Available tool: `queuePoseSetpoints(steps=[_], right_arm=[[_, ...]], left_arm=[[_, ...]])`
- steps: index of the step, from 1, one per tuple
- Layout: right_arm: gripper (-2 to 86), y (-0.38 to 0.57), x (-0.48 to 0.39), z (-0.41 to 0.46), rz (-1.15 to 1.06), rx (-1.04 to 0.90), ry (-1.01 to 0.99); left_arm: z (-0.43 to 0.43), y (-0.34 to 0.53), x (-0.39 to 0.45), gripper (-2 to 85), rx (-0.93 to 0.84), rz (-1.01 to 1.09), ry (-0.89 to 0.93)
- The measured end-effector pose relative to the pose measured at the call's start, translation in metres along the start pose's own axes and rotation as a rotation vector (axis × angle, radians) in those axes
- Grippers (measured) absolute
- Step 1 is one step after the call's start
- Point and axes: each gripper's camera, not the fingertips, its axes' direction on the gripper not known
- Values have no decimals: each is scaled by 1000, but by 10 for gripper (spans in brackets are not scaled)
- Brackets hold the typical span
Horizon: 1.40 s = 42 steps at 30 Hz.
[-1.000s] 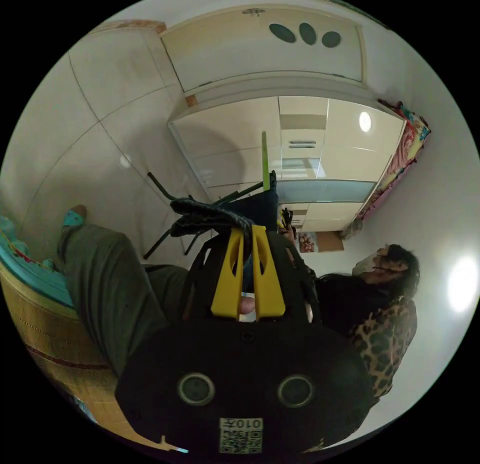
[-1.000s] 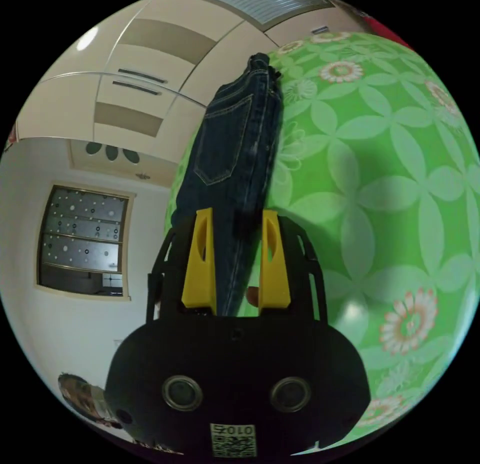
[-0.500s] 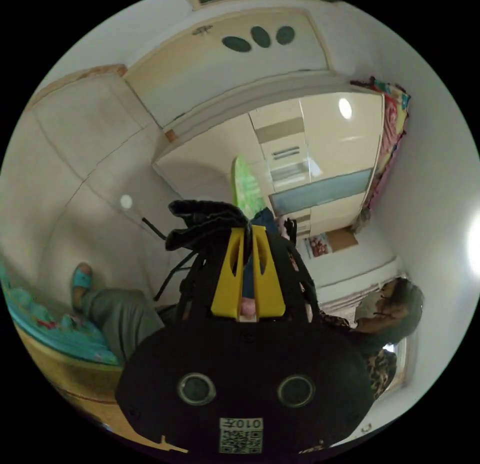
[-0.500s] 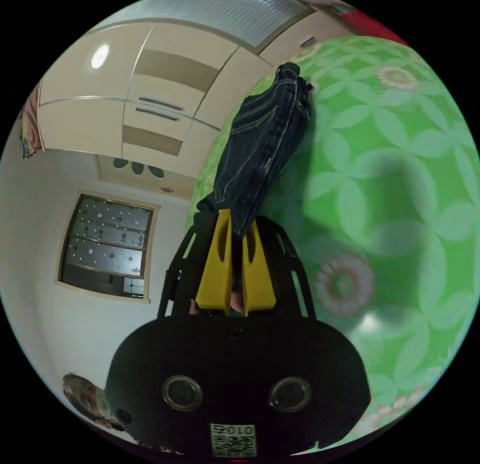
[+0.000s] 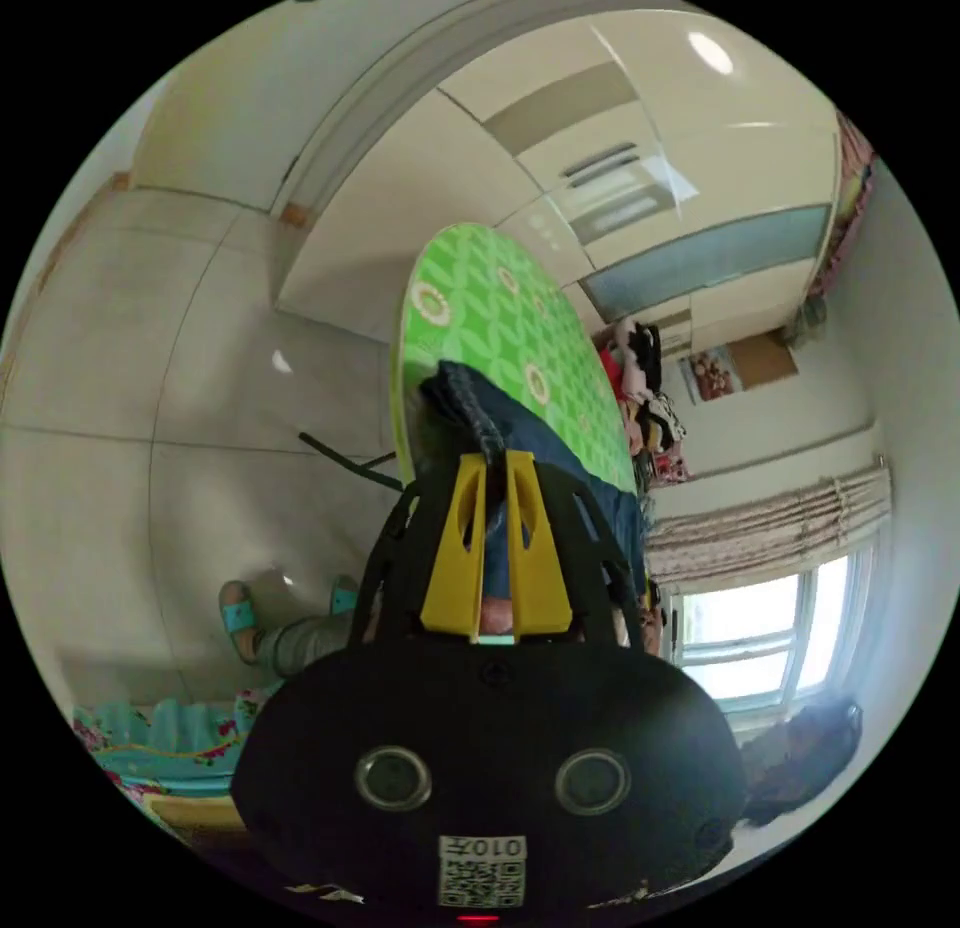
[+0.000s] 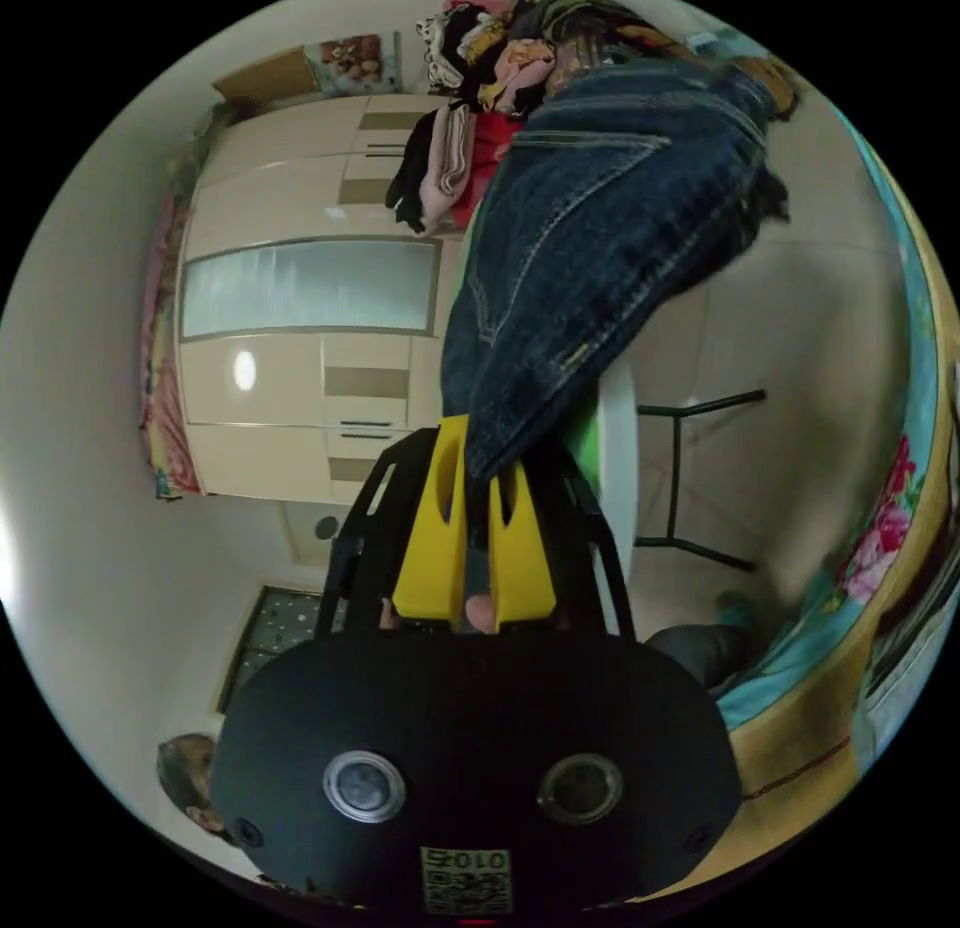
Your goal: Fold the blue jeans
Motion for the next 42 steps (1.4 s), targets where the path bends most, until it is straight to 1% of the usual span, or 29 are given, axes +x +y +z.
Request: queuePoseSetpoints(steps=[1,2,4,7,9,11,12,14,15,17,18,19,22,23,26,27,31,33,36,38,39,42], right_arm=[[50,9,1,-8,-17,12,18],[51,13,1,-11,-29,15,32],[53,27,1,-25,-8,10,72],[49,48,-4,-45,-59,20,139],[42,63,-2,-52,-68,4,128],[37,79,-2,-54,-89,-14,99],[34,90,-3,-51,-97,-29,83],[29,110,-14,-39,-186,-101,14],[27,125,-23,-26,-244,-171,-27],[27,154,-36,0,-330,-271,-49],[27,174,-44,24,-390,-375,-49],[27,193,-49,49,-426,-466,-38],[27,234,-55,98,-517,-596,-2],[27,241,-55,107,-535,-621,12],[26,267,-54,143,-605,-691,141],[25,273,-54,156,-616,-715,183],[25,284,-50,178,-618,-729,235],[25,287,-45,182,-592,-730,255],[25,287,-39,178,-556,-699,224],[25,285,-36,174,-525,-681,195],[25,286,-35,173,-524,-674,185],[25,289,-34,176,-526,-686,201]], left_arm=[[-2,-4,-9,5,10,-36,2],[-9,-4,-18,2,52,-90,-23],[-23,-1,-28,0,120,-133,-39],[-48,13,-44,-2,178,-184,4],[-60,32,-46,-1,212,-156,66],[-53,59,-34,0,137,-64,155],[-50,67,-29,0,116,-40,172],[-34,102,-12,3,66,18,202],[-30,111,-10,4,60,20,209],[-20,142,-9,9,66,-5,286],[-18,148,-12,12,73,-23,309],[-16,159,-22,19,98,-75,352],[-20,180,-64,46,233,-232,403],[-17,187,-85,59,250,-316,453],[-4,194,-118,88,294,-420,614],[-2,192,-122,90,295,-433,625],[3,172,-143,98,356,-478,674],[10,162,-151,96,349,-512,716],[22,147,-157,83,346,-538,745],[26,138,-156,55,356,-533,808],[25,137,-154,45,363,-527,803],[7,138,-141,15,388,-487,688]])
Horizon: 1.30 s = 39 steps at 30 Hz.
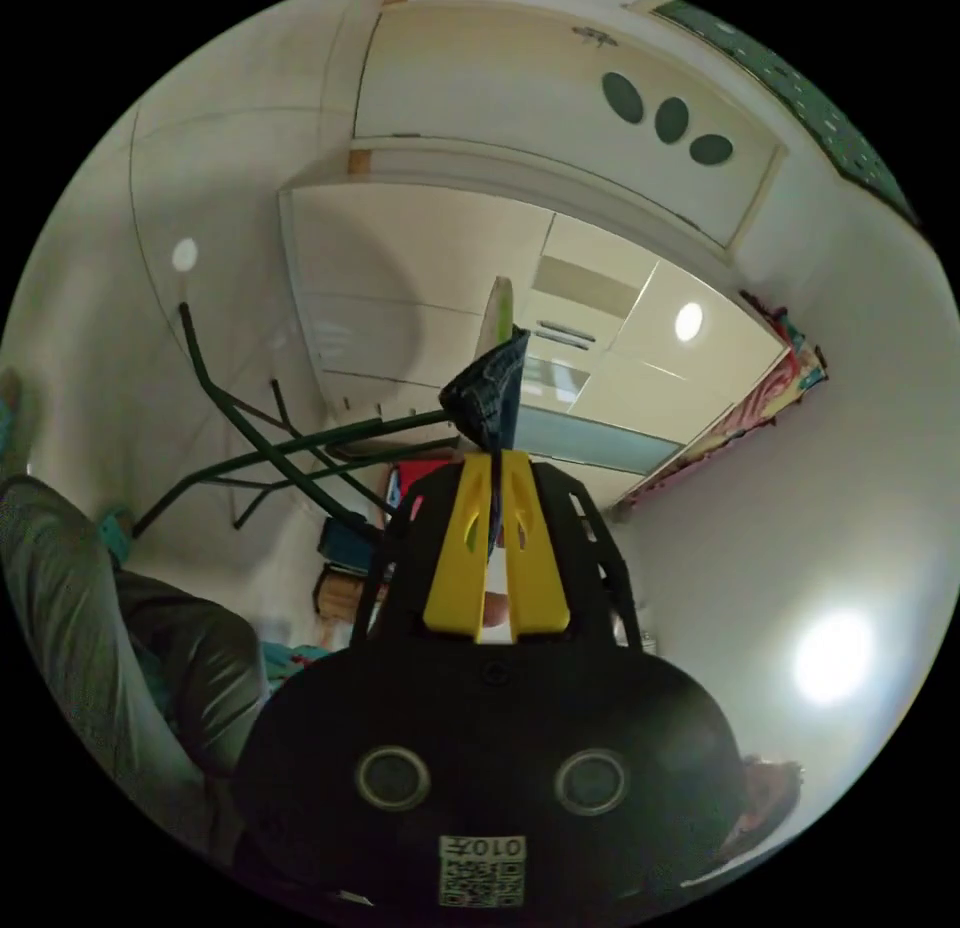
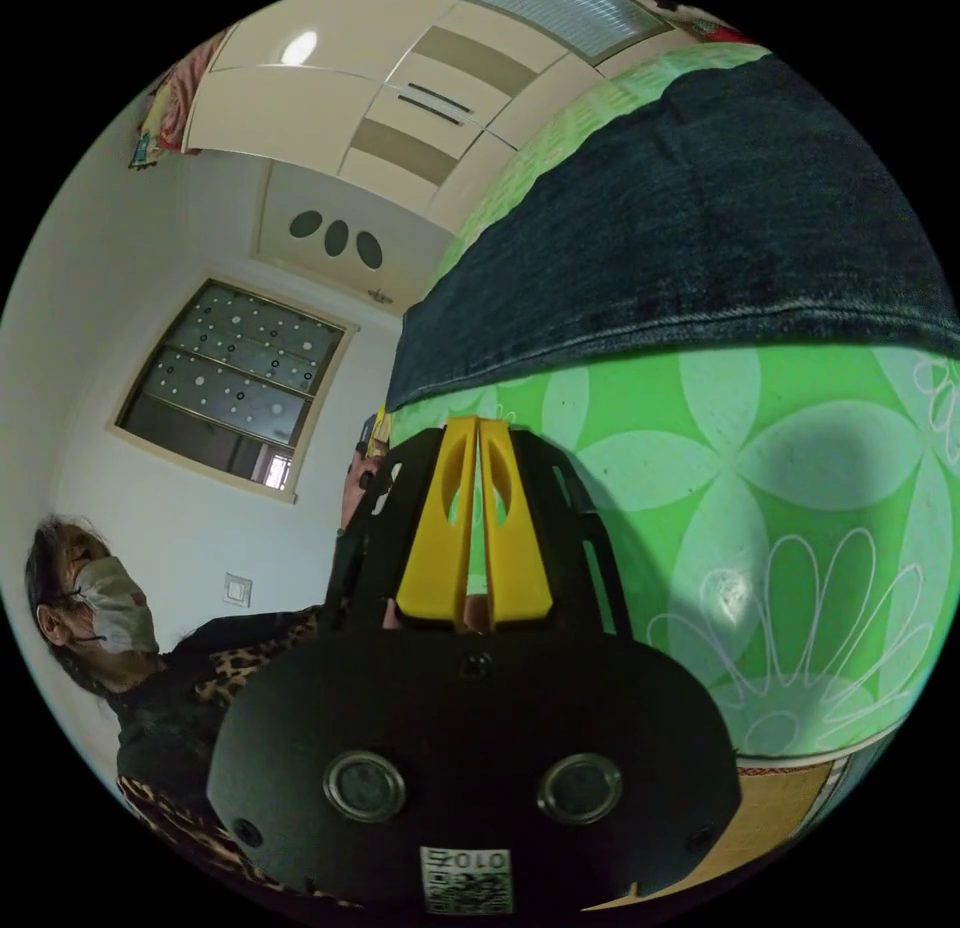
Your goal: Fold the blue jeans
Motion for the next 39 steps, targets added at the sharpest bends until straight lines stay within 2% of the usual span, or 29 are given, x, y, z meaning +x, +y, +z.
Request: queuePoseSetpoints(steps=[10,15,17,19,22,27,29,34,39], right_arm=[[25,3,-4,8,-17,-14,-42],[25,6,-10,11,-30,-8,-39],[25,6,-13,14,-29,-13,-38],[26,7,-16,15,-23,-9,-37],[27,8,-21,18,-18,-12,-28],[27,5,-45,34,-88,-87,48],[27,2,-48,39,-76,-109,28],[27,12,-44,29,24,9,-66],[28,14,-61,41,12,-44,-38]], left_arm=[[22,19,96,-1,-41,318,-208],[29,23,105,-2,-59,333,-238],[34,40,138,-2,-59,533,-299],[38,43,143,-2,-36,609,-377],[41,21,107,-2,-97,434,-308],[58,41,148,-2,-146,562,-273],[82,55,199,-2,-166,726,-333],[102,51,216,-2,-150,704,-405],[81,50,182,-2,-172,634,-381]])
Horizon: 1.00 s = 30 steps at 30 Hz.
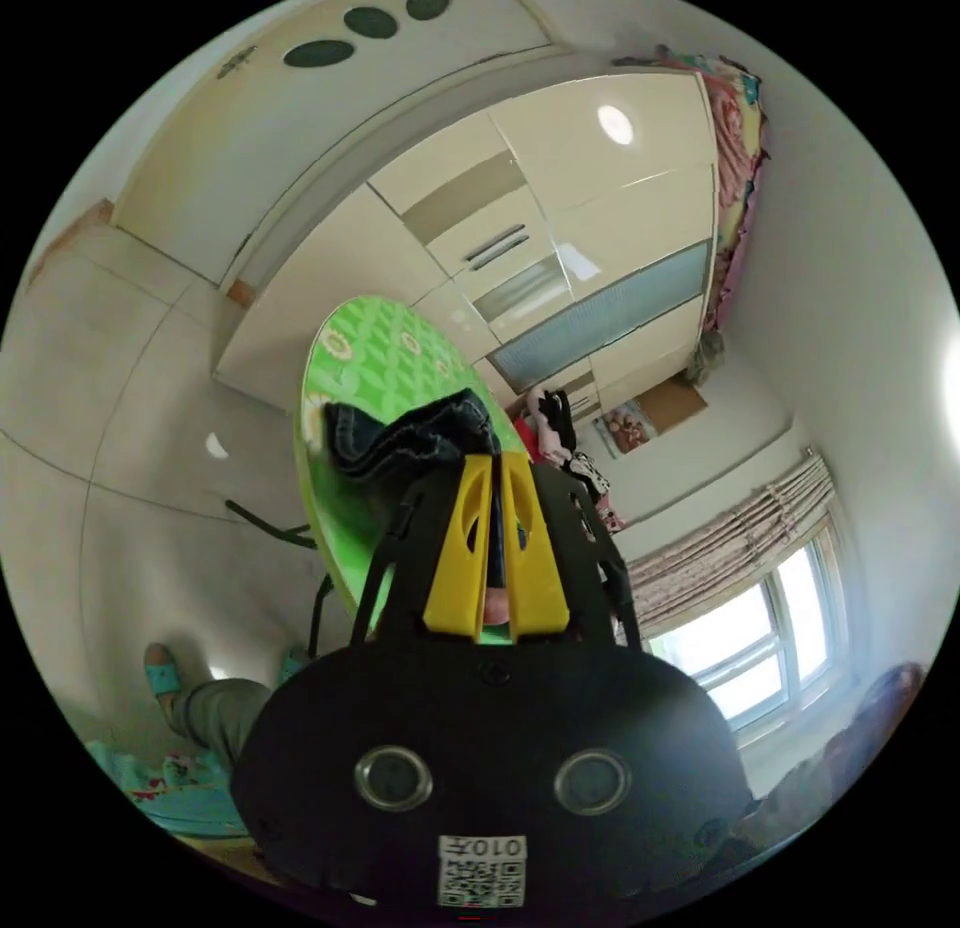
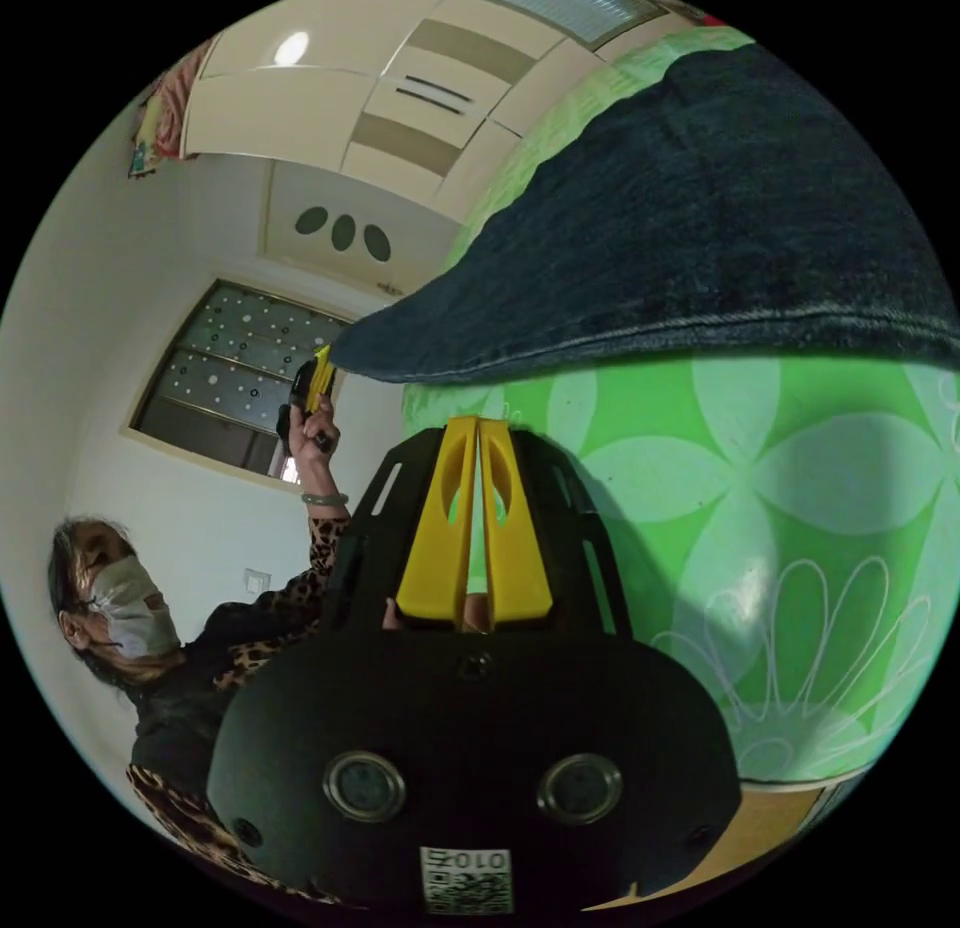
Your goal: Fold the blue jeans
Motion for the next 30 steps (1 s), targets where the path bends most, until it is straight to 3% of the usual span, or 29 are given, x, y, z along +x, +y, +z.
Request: queuePoseSetpoints(steps=[5,7,10,16,19,24,27,30], right_arm=[[34,1,-26,13,-3,-17,30],[50,-10,-61,30,-111,-71,7],[80,-24,-124,65,-290,-174,122],[132,-46,-235,159,-577,-232,540],[149,-44,-274,212,-681,-279,622],[155,-37,-314,283,-802,-308,782],[151,-33,-332,318,-863,-348,849],[126,-28,-342,345,-942,-295,1036]], left_arm=[[-18,66,-95,-2,2,-264,31],[-18,80,-121,-2,8,-350,89],[-17,85,-126,-2,38,-352,155],[-14,61,-45,-1,51,-54,58],[-21,60,-49,0,100,-115,-33],[-19,74,-98,3,84,-297,132],[-20,78,-99,4,85,-292,158],[-24,67,-73,4,59,-185,82]])
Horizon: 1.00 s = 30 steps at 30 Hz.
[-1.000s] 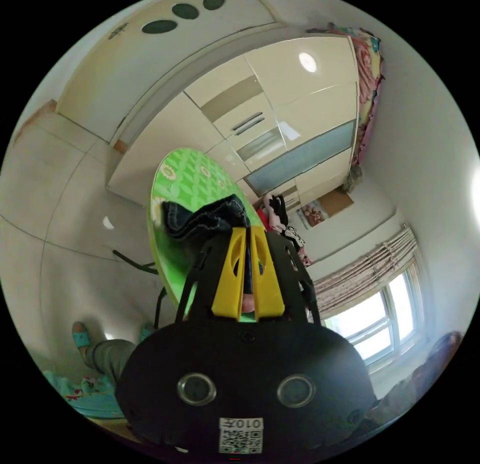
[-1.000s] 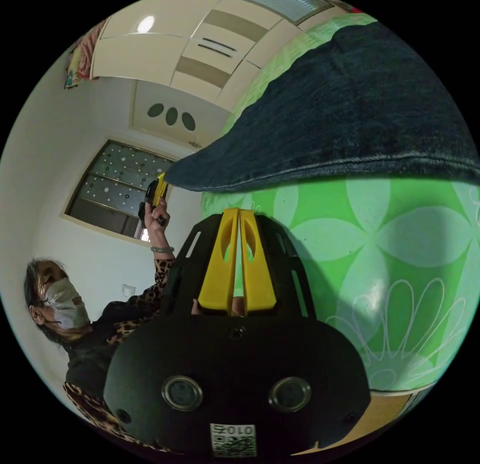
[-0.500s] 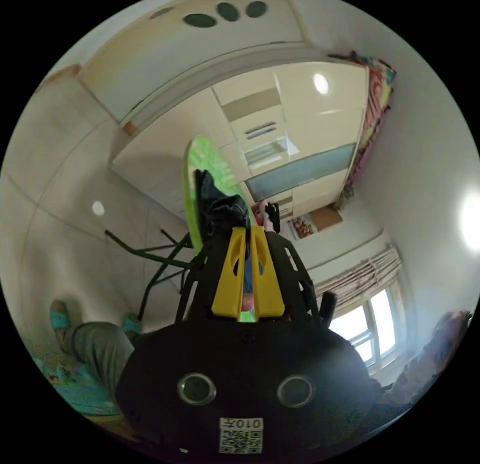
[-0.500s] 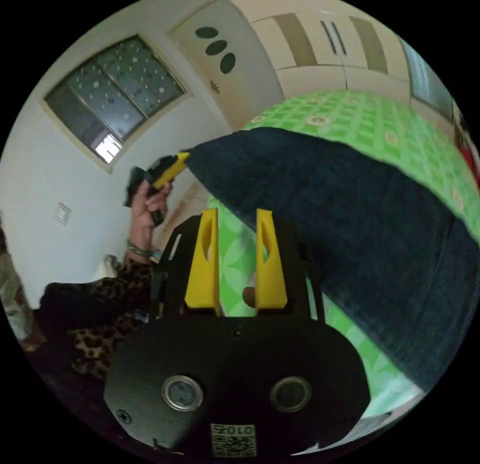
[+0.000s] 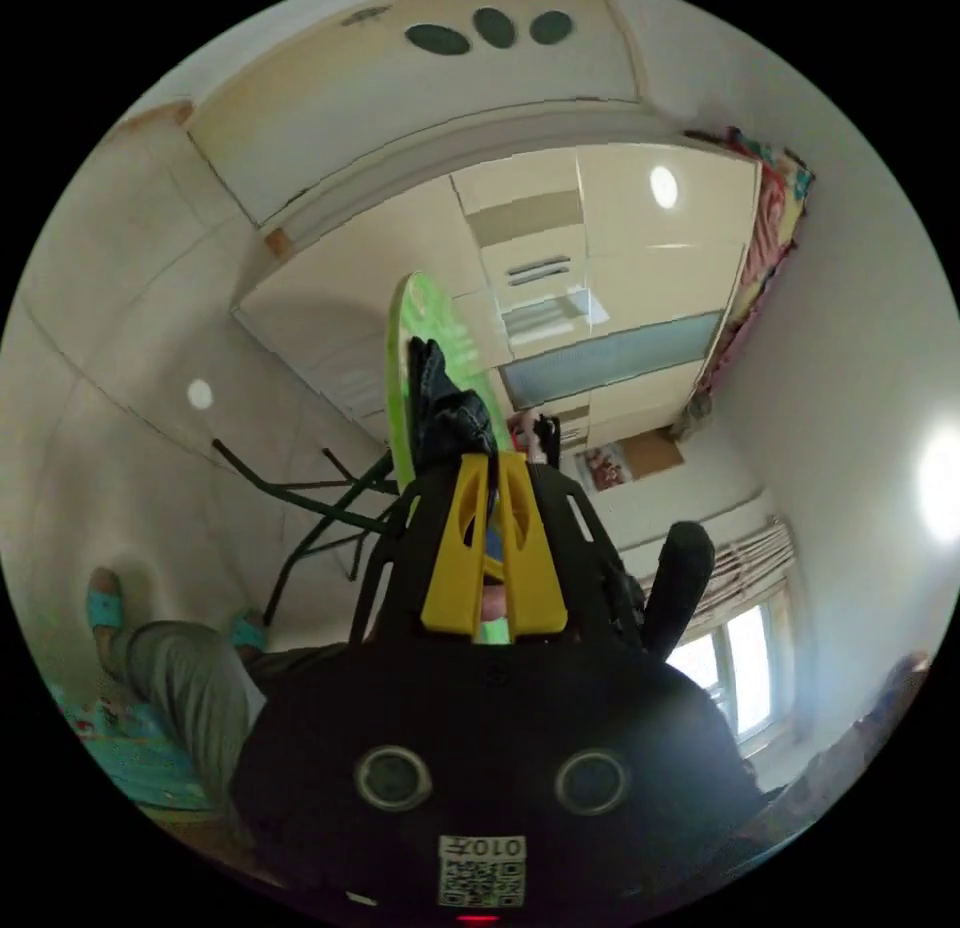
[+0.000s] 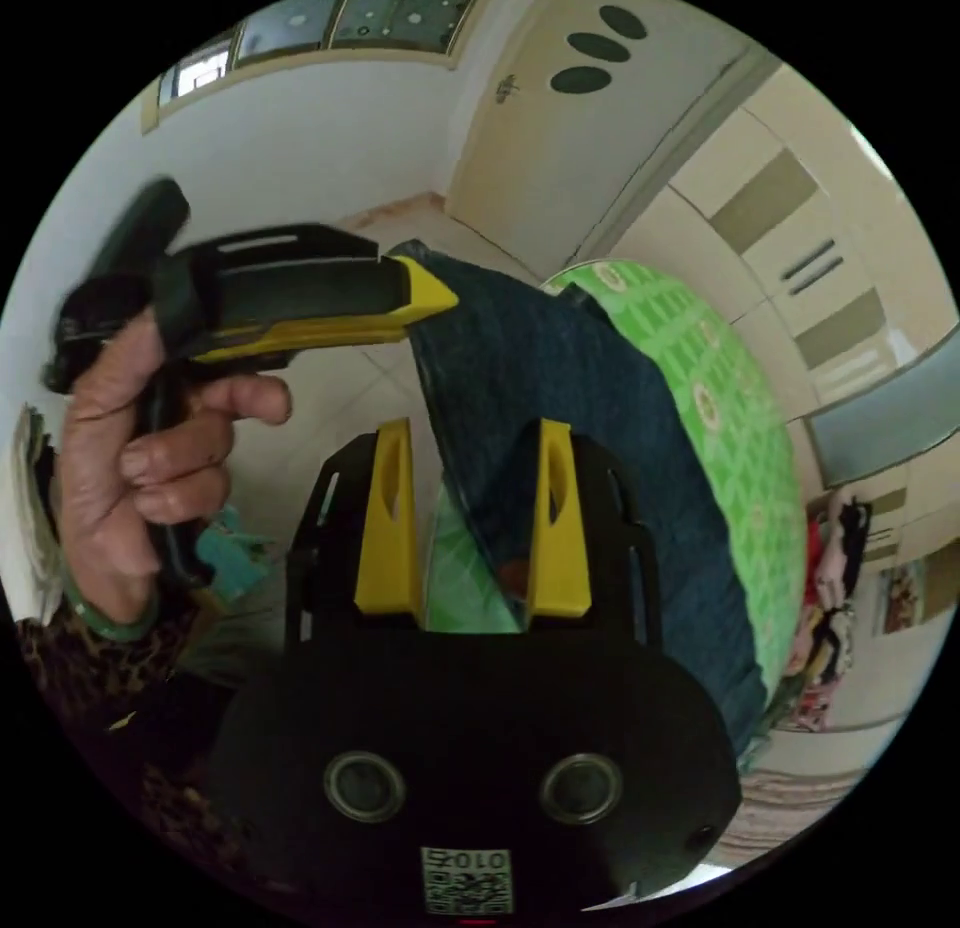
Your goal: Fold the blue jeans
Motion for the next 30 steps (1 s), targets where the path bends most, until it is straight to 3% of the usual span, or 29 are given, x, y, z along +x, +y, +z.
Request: queuePoseSetpoints(steps=[3,5,7,10,12,16,20,24,26,30], right_arm=[[59,-4,6,-4,90,81,230],[53,-1,29,-8,156,108,197],[48,7,88,-7,273,107,-184],[47,26,163,15,409,133,-699],[47,39,193,32,477,145,-867],[48,71,231,72,604,176,-1147],[48,85,244,92,649,192,-1227],[48,87,254,91,622,180,-1190],[49,85,260,87,605,167,-1153],[50,74,261,45,468,173,-879]], left_arm=[[7,-7,46,2,-77,204,-128],[5,-10,75,-1,-96,343,-181],[-10,-13,80,-2,-29,377,-213],[-44,-19,47,-1,142,217,-191],[-53,-21,18,-1,188,131,-98],[-21,-19,-30,0,36,-24,-10],[31,-20,-27,0,-141,-43,47],[58,-33,-36,0,-178,-169,-5],[80,-51,-44,0,-234,-241,84],[90,-86,-39,-2,-208,-285,183]])
